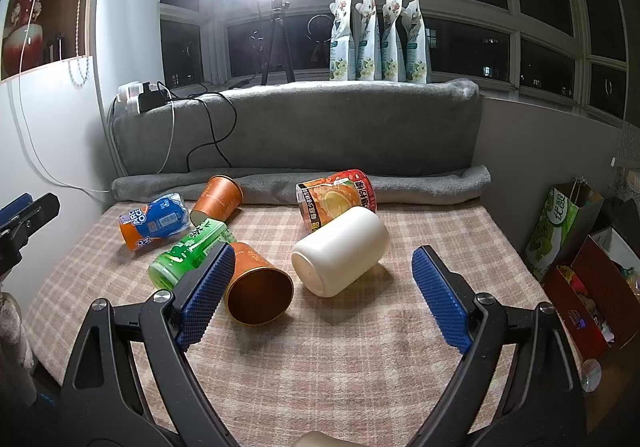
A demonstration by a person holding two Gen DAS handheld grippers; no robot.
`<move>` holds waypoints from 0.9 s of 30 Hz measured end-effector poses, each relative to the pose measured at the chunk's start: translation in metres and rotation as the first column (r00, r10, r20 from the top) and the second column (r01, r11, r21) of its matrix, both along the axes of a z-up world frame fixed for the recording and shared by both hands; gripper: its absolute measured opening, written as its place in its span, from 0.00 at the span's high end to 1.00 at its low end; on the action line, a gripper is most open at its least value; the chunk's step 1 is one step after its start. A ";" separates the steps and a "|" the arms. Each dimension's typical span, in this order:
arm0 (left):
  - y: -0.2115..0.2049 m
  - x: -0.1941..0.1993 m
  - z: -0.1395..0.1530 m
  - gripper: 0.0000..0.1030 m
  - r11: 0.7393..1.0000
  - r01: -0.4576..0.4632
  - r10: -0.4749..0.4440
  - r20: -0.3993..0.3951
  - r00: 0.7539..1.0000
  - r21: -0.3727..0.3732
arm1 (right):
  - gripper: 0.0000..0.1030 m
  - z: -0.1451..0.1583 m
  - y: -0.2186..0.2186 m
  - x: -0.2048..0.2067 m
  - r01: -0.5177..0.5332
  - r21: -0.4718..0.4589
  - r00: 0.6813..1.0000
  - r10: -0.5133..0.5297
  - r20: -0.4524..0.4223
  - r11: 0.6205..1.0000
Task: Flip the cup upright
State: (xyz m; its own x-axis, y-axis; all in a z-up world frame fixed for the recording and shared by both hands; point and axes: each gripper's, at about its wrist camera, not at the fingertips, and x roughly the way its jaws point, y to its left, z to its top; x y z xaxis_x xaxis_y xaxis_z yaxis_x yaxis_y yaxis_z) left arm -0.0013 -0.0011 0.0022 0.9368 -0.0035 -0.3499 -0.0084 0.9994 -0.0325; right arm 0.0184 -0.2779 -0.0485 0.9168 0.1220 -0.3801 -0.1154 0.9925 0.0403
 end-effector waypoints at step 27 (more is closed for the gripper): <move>0.009 0.004 -0.007 0.11 1.000 -0.017 0.017 -0.021 1.000 -0.006 | 0.10 -0.002 0.027 0.031 -0.068 -0.010 0.997 0.067 -0.041 0.998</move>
